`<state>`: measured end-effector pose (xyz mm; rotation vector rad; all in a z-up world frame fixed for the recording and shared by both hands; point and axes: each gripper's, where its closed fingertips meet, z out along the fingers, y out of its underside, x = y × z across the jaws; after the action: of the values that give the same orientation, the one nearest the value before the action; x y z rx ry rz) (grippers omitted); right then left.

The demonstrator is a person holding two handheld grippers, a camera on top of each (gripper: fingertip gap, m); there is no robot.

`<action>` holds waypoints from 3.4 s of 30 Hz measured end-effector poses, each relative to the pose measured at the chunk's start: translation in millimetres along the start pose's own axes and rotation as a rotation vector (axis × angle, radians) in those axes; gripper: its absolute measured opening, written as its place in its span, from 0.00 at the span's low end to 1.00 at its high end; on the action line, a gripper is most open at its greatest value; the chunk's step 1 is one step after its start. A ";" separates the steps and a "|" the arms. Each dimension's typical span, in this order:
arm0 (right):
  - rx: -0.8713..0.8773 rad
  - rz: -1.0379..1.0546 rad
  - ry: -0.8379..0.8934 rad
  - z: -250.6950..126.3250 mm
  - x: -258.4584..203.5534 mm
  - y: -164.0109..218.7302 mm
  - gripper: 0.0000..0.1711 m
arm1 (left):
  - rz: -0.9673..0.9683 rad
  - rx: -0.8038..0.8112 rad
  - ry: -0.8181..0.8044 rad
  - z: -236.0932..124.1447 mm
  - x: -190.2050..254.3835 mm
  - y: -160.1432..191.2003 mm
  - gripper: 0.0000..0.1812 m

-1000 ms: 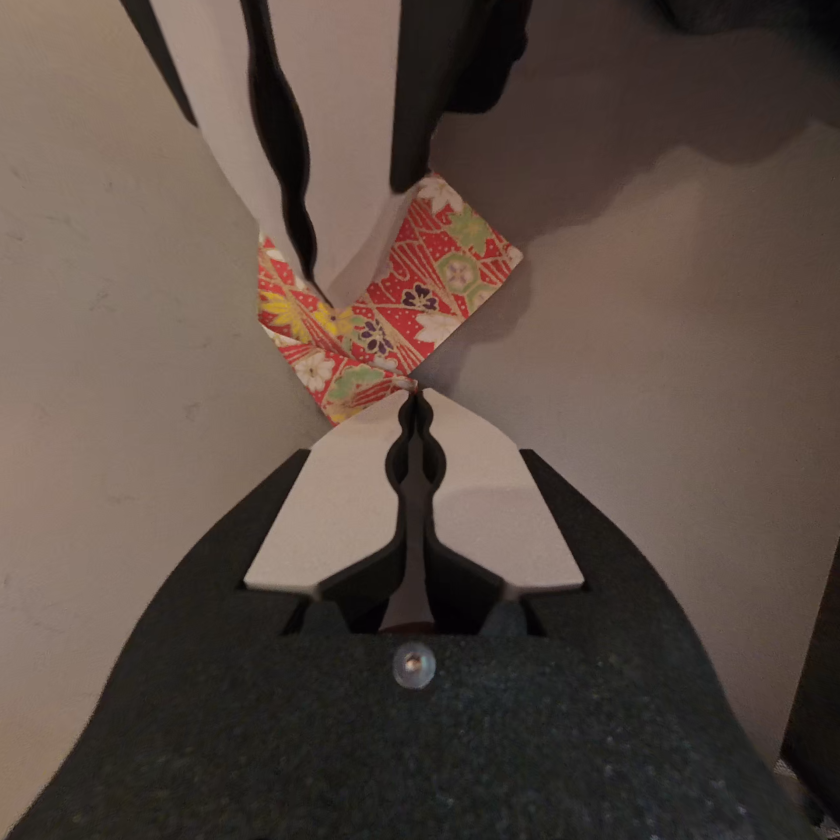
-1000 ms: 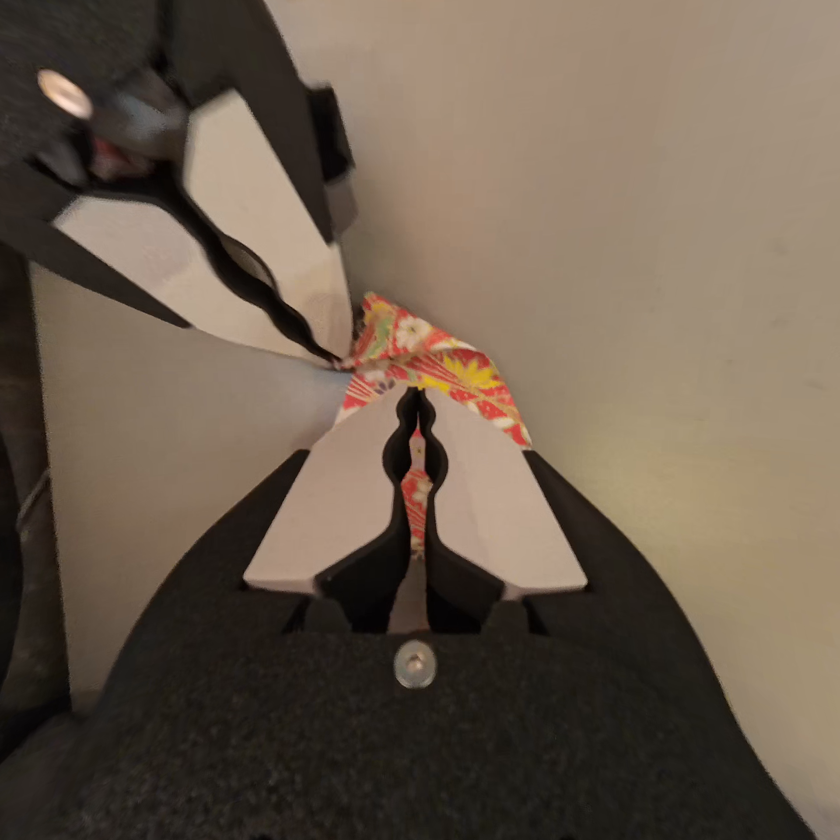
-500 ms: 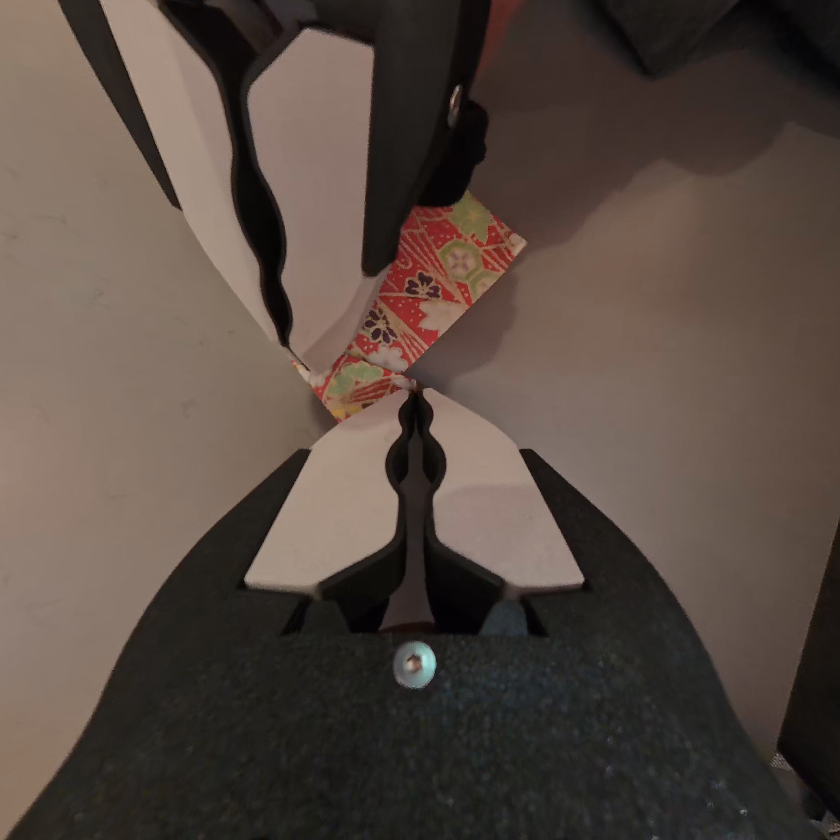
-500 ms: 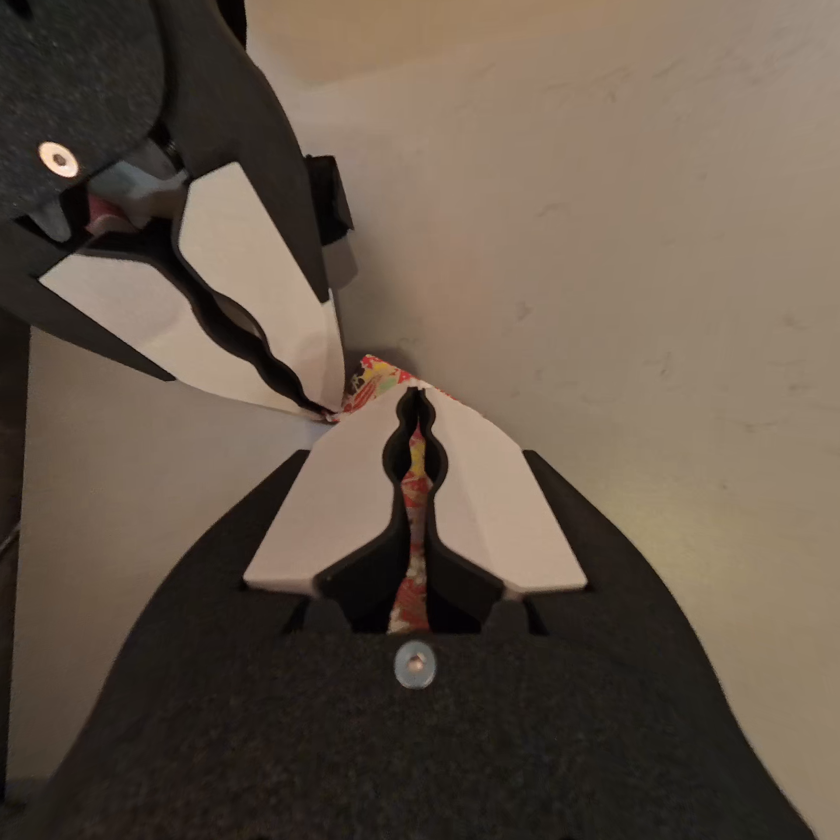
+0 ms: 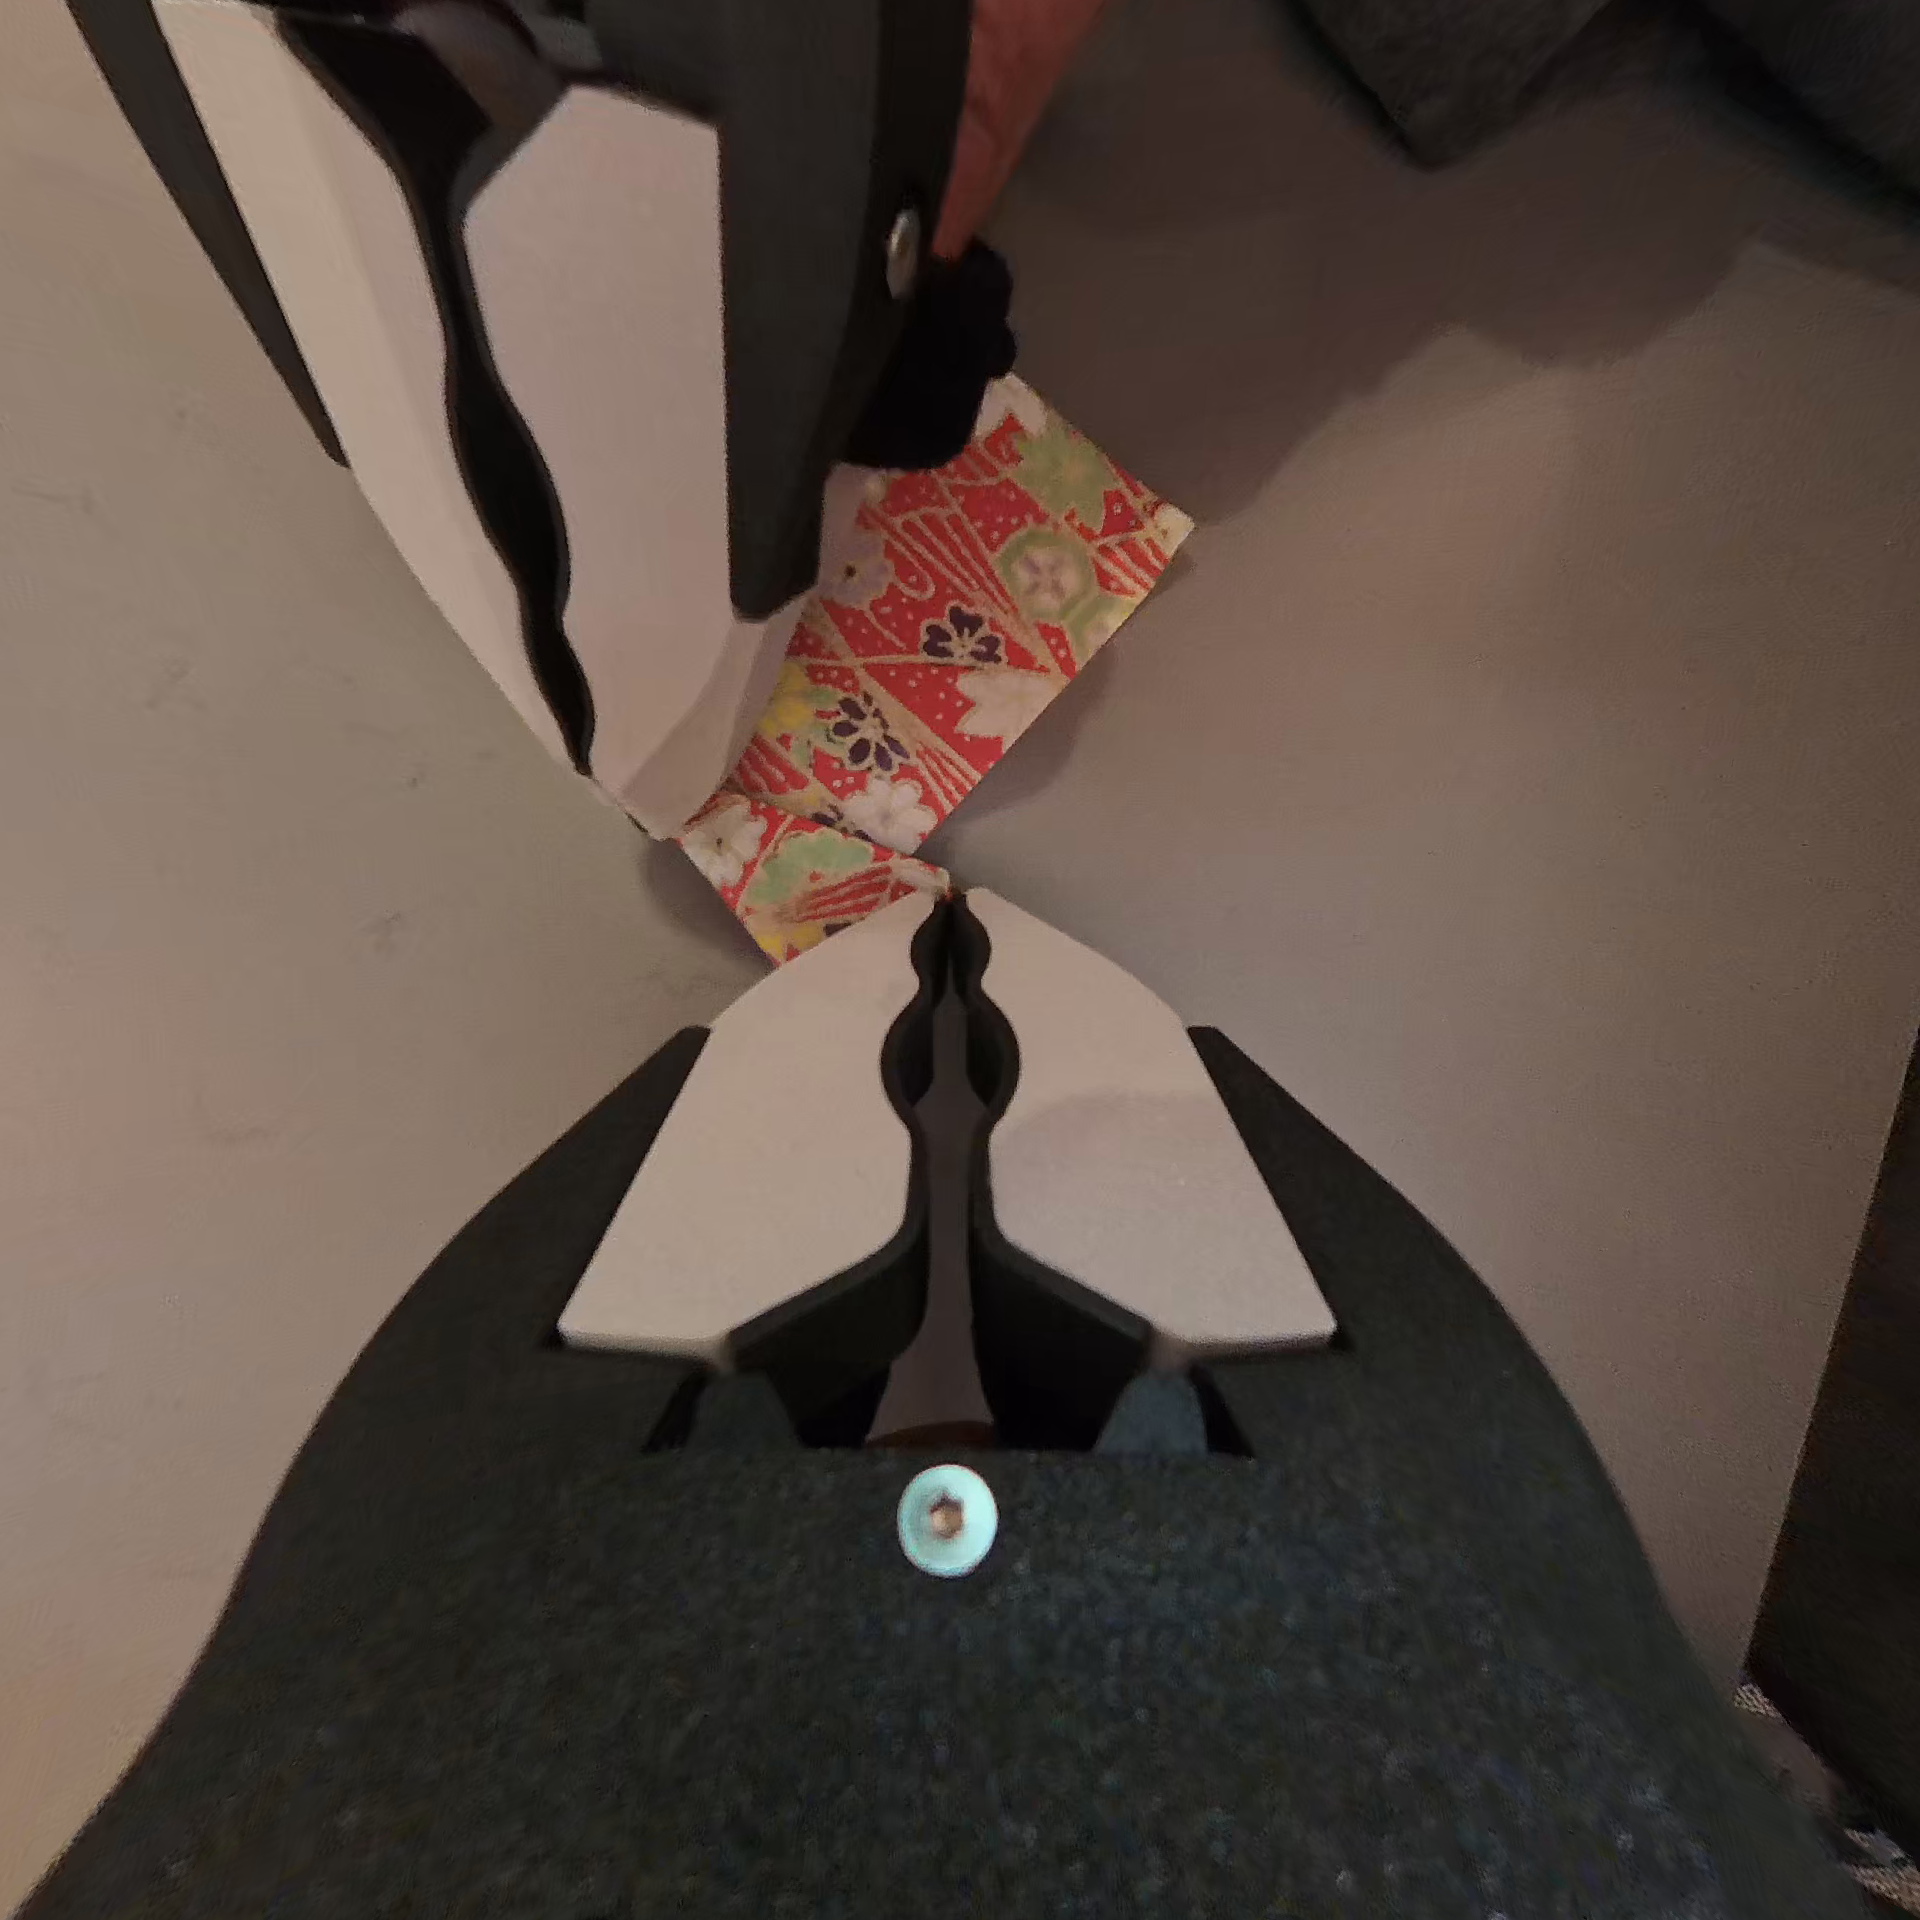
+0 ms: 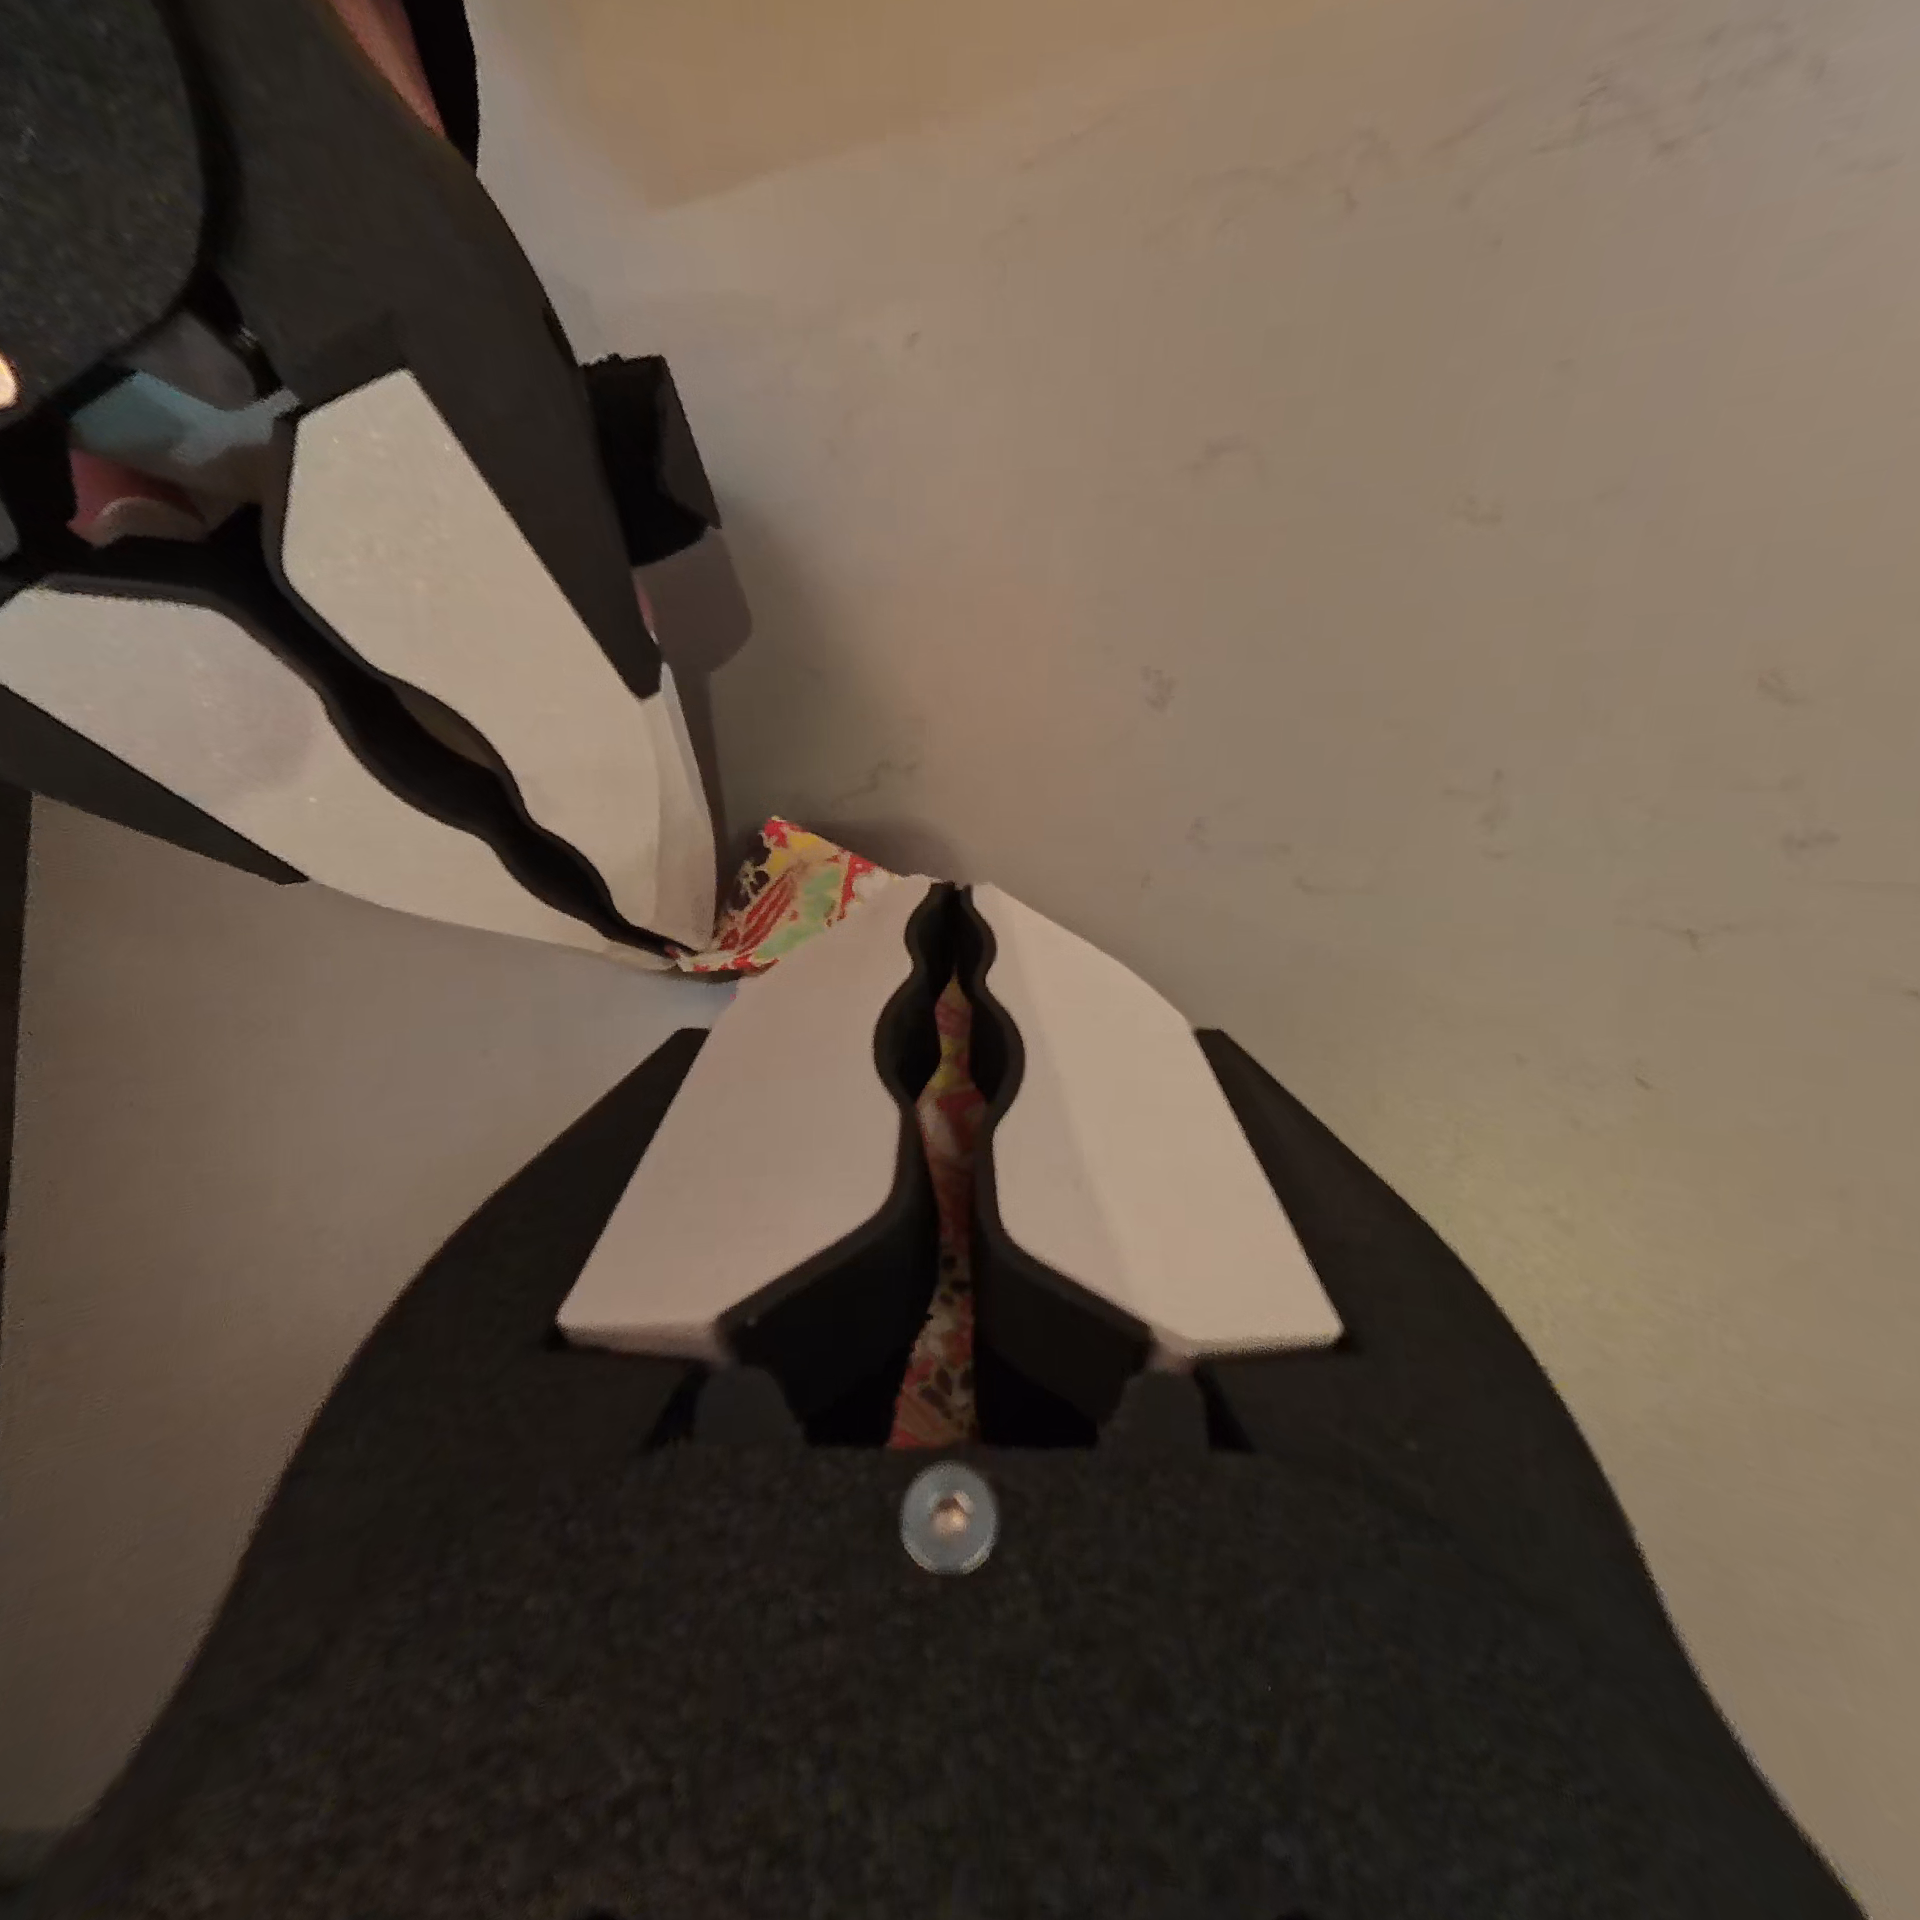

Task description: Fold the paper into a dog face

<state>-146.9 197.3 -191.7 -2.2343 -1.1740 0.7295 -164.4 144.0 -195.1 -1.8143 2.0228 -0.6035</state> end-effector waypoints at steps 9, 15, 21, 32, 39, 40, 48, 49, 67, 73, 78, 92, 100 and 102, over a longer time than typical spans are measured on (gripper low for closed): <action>0.009 -0.086 0.060 -3.9 -1.6 -0.7 0.00 | -0.009 -0.003 0.004 0.2 -1.6 -0.2 0.00; -0.006 -0.183 0.073 0.6 -11.4 2.0 0.00 | -0.015 -0.007 0.014 0.3 -2.8 -0.5 0.00; -0.010 -0.165 0.083 1.7 -8.7 4.5 0.00 | -0.016 -0.006 0.004 0.4 -3.9 -0.7 0.00; 0.012 -0.114 0.109 -1.0 0.1 4.8 0.00 | -0.035 0.009 0.003 -0.4 -1.0 0.1 0.00; 0.017 -0.114 0.126 -1.1 0.9 4.7 0.00 | -0.100 0.046 0.020 -11.4 15.1 6.6 0.00; 0.018 -0.116 0.128 -1.1 0.9 4.6 0.00 | -0.115 0.078 0.001 -16.7 12.5 4.1 0.01; 0.022 -0.123 0.142 -1.2 1.1 4.6 0.00 | -0.262 0.164 -0.099 -14.8 -35.4 -24.2 0.00; 0.022 -0.122 0.143 -1.2 1.2 4.6 0.00 | -0.252 0.132 -0.090 -8.7 -35.7 -22.9 0.00; 0.022 -0.117 0.140 -1.5 1.3 4.6 0.00 | -0.231 0.113 -0.042 -9.0 -16.7 -10.5 0.00; 0.022 -0.117 0.142 -1.6 1.4 4.7 0.00 | -0.251 0.078 -0.096 -4.4 -31.5 -3.5 0.00; 0.024 -0.120 0.149 -1.6 1.5 4.7 0.00 | -0.262 0.069 -0.113 -1.4 -28.9 -0.9 0.00; 0.023 -0.112 0.144 -1.6 1.8 4.6 0.00 | -0.348 0.153 -0.151 -15.1 -38.0 -8.9 0.00; 0.026 -0.108 0.156 -1.5 2.0 4.4 0.00 | -0.334 0.107 -0.235 -1.7 -40.0 0.0 0.00; 0.019 -0.119 0.168 -1.8 1.8 4.4 0.00 | -0.343 0.118 -0.255 -1.7 -40.2 0.0 0.00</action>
<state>-142.3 196.2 -193.7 -2.1430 -1.1988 0.4938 -160.8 184.0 -194.5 -2.0630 1.4954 -0.5376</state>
